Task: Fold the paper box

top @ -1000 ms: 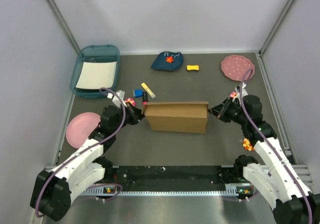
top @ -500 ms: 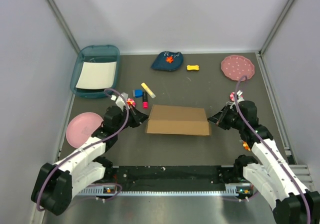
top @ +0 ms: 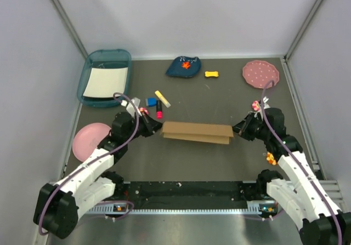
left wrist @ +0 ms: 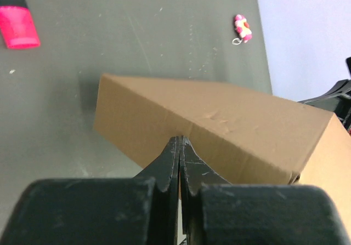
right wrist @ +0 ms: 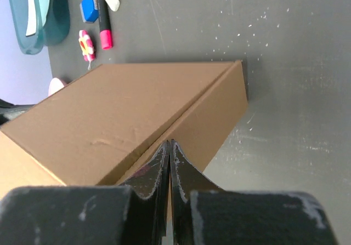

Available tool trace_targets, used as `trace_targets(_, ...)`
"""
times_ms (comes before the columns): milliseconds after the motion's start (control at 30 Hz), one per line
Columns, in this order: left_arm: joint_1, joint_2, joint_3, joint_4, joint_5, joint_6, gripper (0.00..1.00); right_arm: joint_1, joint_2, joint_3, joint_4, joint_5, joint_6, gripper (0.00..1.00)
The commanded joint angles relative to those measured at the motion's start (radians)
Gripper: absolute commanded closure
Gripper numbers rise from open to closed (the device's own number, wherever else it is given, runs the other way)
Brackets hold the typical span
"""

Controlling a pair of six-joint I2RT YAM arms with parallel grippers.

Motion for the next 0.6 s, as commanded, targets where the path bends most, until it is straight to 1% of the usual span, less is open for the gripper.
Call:
trace_targets(0,-0.015,-0.059,0.102,-0.043,0.115,-0.029,1.00,0.009,-0.048,0.094,-0.030,-0.053,0.043,1.00)
trace_targets(167,-0.015,-0.071,0.106,-0.060,0.110,-0.033,1.00,0.009,-0.057,0.114,-0.065,-0.039,0.030,1.00)
trace_targets(267,-0.015,-0.054,0.077,-0.030,0.105,-0.034,1.00,0.009,-0.048,0.100,-0.064,-0.022,0.020,1.00)
trace_targets(567,-0.015,0.062,0.026,0.059,0.112,-0.049,1.00,0.009,0.059,0.085,-0.021,0.011,-0.003,1.00)
